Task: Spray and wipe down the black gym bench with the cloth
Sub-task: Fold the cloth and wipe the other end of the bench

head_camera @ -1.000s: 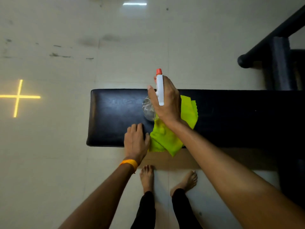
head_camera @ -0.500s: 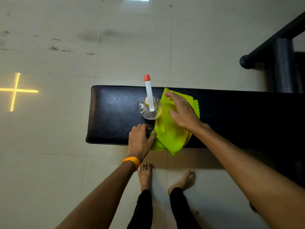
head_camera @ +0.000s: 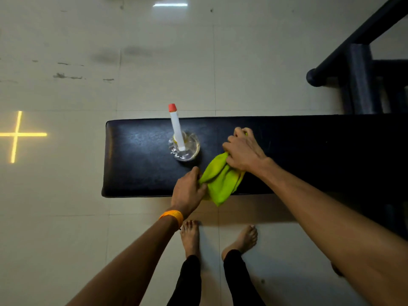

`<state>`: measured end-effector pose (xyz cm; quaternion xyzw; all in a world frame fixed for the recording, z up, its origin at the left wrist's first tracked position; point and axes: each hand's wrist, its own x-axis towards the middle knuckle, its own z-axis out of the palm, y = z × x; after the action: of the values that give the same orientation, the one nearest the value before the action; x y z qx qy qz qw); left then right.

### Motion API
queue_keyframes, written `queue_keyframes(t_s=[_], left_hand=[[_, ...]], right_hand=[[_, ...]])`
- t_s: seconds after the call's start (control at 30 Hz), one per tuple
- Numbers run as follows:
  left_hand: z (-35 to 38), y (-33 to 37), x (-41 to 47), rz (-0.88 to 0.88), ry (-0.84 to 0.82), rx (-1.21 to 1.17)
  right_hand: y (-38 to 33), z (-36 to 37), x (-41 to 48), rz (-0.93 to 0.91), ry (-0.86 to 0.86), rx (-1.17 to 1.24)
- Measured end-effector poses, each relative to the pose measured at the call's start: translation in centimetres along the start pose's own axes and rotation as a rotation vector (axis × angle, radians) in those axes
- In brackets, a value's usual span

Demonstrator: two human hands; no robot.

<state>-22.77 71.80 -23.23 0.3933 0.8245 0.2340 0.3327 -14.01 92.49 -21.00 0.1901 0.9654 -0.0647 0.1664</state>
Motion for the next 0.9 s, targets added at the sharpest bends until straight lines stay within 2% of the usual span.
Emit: queue_keyframes(t_s=[0.23,0.4,0.53,0.63,0.77,0.9], left_hand=[[0.9,3.1,0.5,0.116,0.052,0.025],[1.3,8.3,2.5,0.295,0.002,0.203],[2.0,14.2,4.7,0.39,-0.018,0.288],[3.0,19.2,6.5,0.522,-0.047,0.374],[5.7,27.3,9.8,0.652,-0.13,0.395],[9.7,36.2,13.1,0.731,-0.149,0.413]], right_hand=[[5.9,0.7,-6.3,0.056,0.13,0.12],[10.5,-0.1,-11.9,0.151,0.162,0.383],[14.3,-1.1,-17.7,0.447,0.125,0.648],[17.6,-1.2,-22.7,0.56,0.113,0.841],[23.2,-1.4,-28.7,0.672,0.145,0.911],[28.3,-1.2,-33.2,0.837,0.302,0.948]])
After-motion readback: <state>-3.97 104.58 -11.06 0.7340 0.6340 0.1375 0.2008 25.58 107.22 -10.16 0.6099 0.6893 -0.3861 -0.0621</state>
